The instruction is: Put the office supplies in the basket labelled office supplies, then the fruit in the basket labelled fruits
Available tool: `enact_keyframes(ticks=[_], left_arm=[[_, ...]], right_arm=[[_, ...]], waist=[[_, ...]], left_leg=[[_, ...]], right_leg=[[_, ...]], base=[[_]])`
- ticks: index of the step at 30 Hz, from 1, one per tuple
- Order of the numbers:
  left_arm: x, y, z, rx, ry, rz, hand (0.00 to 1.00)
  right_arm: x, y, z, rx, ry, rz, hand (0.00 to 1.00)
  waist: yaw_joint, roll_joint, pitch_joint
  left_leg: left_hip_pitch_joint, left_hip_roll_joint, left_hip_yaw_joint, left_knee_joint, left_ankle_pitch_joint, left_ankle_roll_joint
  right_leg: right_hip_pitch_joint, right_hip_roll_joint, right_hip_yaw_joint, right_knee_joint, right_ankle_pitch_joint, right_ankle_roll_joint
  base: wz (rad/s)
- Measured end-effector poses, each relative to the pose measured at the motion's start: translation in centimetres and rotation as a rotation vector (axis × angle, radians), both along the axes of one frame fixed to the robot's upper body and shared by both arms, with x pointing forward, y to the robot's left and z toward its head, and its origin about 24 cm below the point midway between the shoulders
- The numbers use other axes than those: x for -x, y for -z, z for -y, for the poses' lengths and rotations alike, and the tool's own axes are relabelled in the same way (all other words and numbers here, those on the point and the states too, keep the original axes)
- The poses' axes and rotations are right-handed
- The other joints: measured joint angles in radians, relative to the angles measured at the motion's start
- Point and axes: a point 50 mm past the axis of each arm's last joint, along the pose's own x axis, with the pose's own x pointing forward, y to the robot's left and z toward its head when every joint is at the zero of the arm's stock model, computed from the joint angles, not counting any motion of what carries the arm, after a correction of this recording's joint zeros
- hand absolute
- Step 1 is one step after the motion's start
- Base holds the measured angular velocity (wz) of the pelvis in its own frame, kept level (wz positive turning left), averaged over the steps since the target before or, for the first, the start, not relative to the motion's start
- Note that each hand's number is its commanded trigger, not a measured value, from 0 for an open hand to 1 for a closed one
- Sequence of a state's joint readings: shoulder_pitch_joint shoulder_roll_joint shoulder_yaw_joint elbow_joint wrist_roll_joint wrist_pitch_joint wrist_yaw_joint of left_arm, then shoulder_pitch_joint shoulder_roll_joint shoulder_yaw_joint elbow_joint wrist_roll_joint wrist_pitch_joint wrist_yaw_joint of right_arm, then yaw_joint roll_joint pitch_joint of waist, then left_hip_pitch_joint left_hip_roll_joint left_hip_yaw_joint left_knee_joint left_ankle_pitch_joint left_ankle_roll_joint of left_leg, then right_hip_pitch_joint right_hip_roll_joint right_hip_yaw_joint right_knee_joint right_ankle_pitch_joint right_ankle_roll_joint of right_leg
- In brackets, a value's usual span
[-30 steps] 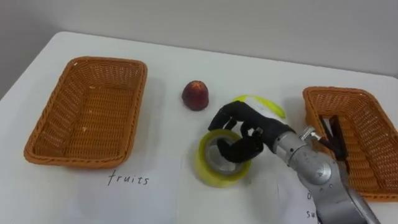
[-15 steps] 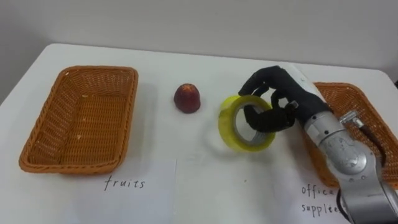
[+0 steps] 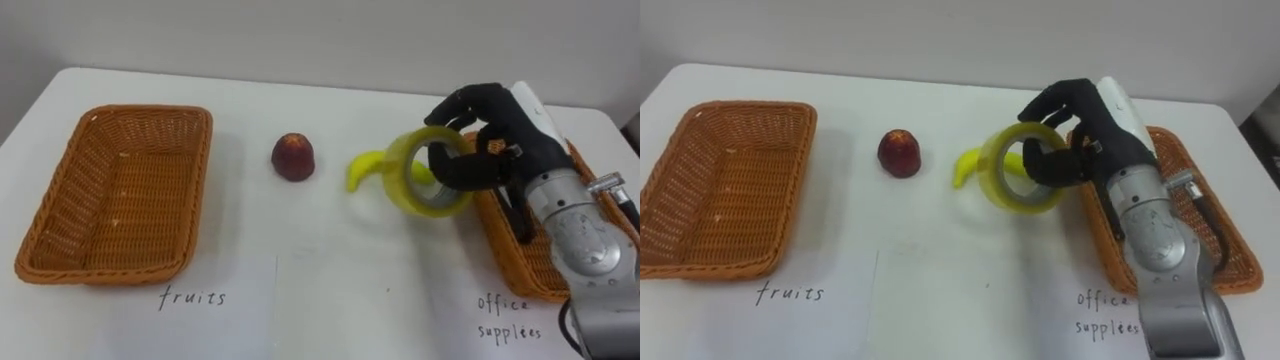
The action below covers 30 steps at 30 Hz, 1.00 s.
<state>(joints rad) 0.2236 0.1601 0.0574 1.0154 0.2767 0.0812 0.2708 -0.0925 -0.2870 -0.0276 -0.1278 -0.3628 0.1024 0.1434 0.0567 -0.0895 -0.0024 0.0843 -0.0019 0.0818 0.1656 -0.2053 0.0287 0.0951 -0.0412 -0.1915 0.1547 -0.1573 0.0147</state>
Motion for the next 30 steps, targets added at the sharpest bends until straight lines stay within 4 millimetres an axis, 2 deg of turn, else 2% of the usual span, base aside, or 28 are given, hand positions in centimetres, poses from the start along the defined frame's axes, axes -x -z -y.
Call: enact_keyframes(ticks=[3, 7, 11, 15, 19, 22, 28, 30], left_arm=[[-0.5, -0.1, 0.1, 0.001, 0.005, 0.020, 0.00], [-0.6, -0.1, 0.1, 0.003, 0.006, 0.026, 0.00], [-0.4, -0.1, -0.1, 0.005, -0.008, 0.030, 0.00], [-0.2, -0.2, -0.3, 0.014, -0.004, 0.020, 0.00], [-0.2, -0.2, -0.5, 0.027, -0.023, 0.021, 0.00], [-0.2, -0.2, -0.6, 0.022, -0.037, 0.027, 0.00], [-0.1, -0.1, -0.2, 0.013, -0.052, 0.032, 0.00], [0.0, -0.1, -0.2, 0.011, -0.052, 0.031, 0.00]], right_arm=[[0.0, -0.2, -0.1, -0.006, -0.004, 0.009, 1.00], [0.0, -0.3, -0.1, -0.008, -0.004, 0.016, 1.00], [0.0, -0.3, 0.0, -0.008, 0.007, 0.024, 1.00], [0.0, -0.1, 0.2, -0.004, 0.017, 0.012, 1.00], [0.0, -0.3, 0.6, -0.006, 0.034, 0.020, 1.00], [0.1, -0.8, 1.8, -0.014, 0.082, 0.045, 1.00], [0.3, -1.5, 3.2, -0.003, 0.159, 0.094, 1.00], [0.3, -1.6, 3.5, -0.012, 0.178, 0.110, 1.00]], waist=[[0.001, 0.007, 0.0046], [-0.001, 0.024, 0.0050], [-0.001, 0.037, 0.0104], [-0.007, 0.038, 0.0097], [-0.025, 0.035, 0.0057], [-0.028, 0.031, 0.0030], [-0.033, 0.011, -0.0084], [-0.034, 0.004, -0.0091]], left_leg=[[0.008, 0.005, 0.012, -0.003, 0.000, -0.001], [0.017, 0.006, 0.026, -0.007, -0.001, -0.001], [0.026, 0.009, 0.051, -0.009, -0.002, -0.002], [0.030, 0.009, 0.053, -0.014, -0.002, -0.002], [0.029, 0.009, 0.053, -0.013, -0.001, -0.002], [0.029, 0.008, 0.052, -0.014, -0.001, -0.002], [0.031, 0.009, 0.053, -0.013, -0.001, -0.002], [0.032, 0.009, 0.053, -0.013, -0.001, -0.002]], right_leg=[[0.000, 0.003, 0.013, 0.002, 0.001, -0.001], [-0.008, 0.005, 0.031, 0.017, 0.001, -0.001], [-0.011, 0.009, 0.052, 0.019, 0.002, -0.002], [-0.013, 0.009, 0.054, 0.025, 0.002, -0.003], [-0.015, 0.009, 0.055, 0.029, 0.002, -0.003], [-0.015, 0.009, 0.053, 0.029, 0.002, -0.003], [-0.014, 0.009, 0.052, 0.029, 0.002, -0.003], [-0.012, 0.009, 0.051, 0.029, 0.002, -0.003]], base=[[-0.11], [-0.13], [-0.17], [-0.02], [0.00], [0.00], [0.00], [0.00]])
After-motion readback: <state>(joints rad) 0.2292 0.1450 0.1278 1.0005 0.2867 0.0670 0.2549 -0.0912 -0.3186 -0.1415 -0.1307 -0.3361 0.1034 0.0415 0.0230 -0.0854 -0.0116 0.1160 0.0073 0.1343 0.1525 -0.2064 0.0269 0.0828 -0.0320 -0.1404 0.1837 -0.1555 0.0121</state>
